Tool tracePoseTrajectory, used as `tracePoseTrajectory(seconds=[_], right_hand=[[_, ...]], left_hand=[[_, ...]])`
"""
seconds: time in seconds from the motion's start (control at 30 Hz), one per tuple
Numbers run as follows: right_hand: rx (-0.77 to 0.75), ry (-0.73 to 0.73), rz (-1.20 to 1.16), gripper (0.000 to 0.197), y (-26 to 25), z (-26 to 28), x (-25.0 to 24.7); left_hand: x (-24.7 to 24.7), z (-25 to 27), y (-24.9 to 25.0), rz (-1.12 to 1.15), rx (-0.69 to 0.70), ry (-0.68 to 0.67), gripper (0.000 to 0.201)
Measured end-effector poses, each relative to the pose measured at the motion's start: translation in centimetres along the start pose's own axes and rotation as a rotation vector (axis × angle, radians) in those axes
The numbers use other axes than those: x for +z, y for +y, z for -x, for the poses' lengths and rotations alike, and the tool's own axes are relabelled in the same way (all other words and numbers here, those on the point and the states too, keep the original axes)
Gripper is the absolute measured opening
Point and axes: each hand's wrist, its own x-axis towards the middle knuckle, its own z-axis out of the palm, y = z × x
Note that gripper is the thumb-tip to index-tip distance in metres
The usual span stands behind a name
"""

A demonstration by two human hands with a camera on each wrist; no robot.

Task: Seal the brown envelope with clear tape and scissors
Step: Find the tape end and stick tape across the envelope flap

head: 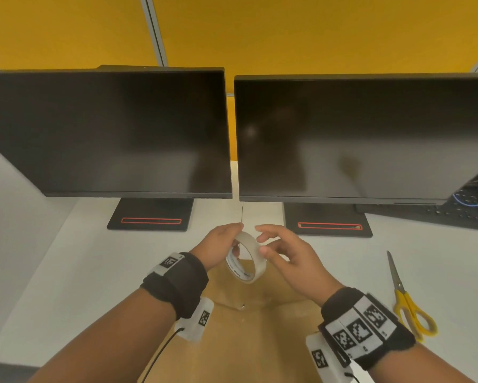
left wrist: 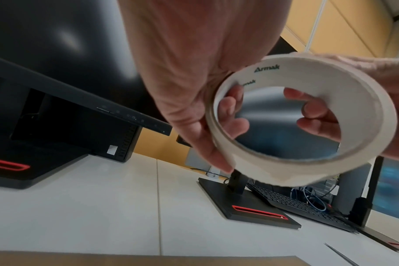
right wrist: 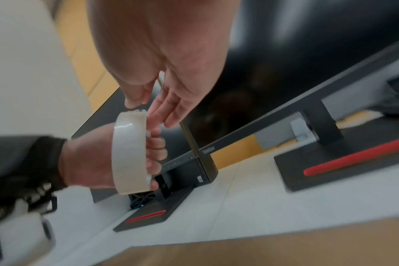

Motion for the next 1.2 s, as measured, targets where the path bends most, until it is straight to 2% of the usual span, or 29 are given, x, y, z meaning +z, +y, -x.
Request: tracePoseTrajectory(seconds=[0.3,0.43,0.53,0.67,0.77,0.83,0.9,0.97,1.07,1.2], right_hand=[[-0.16,0.044,0.239,0.009,0.7,-0.8,0.5],[-0.194,-0.048,0.445,0.012,0.9,-1.1,1.1],[-0.206,-0.073,0.372,0.013,0.7,-1.1,1.2],[-0.194,0.041,0.15,0.012,0.1,-1.0,1.3],[-0.054,0.06,-0.1,0.014,0.1,-1.1,1.0],[0.023,0.028,-0.213,0.025,0.1,-1.2,0.5],[0.045,0.0,-0.16,0.027,0.0,-1.4,-0.1],[0.043,-0.015,-0.09,0.019,-0.2,-1.6,-0.5],[0.028,-0.014,-0.038,0.012,-0.2,-1.9,-0.8],[-0.006,-0.016,-0.012,0.016,-0.2,-2.1,-0.8]], left_hand=[[0.4,-0.5,-0.4,-0.054,-0.013,0.025,0.044],[0.4,-0.6,-0.6,-0.031,-0.044,0.002,0.043],[0.6,-0.6,-0.6,0.041,-0.08,-0.031,0.047],[0.3,-0.9,-0.5,0.249,-0.161,-0.027,0.045],[-0.1,-1.1,-0.6,0.281,-0.185,-0.037,0.045],[-0.2,-1.0,-0.5,0.271,-0.187,-0.053,0.047],[-0.3,-0.8,-0.3,0.247,-0.181,-0.057,0.042],[-0.3,-0.7,-0.1,0.219,-0.181,-0.039,0.034],[-0.3,-0.6,0.0,0.157,-0.16,-0.041,0.035],[-0.4,-0.5,0.3,0.115,-0.135,-0.047,0.037]])
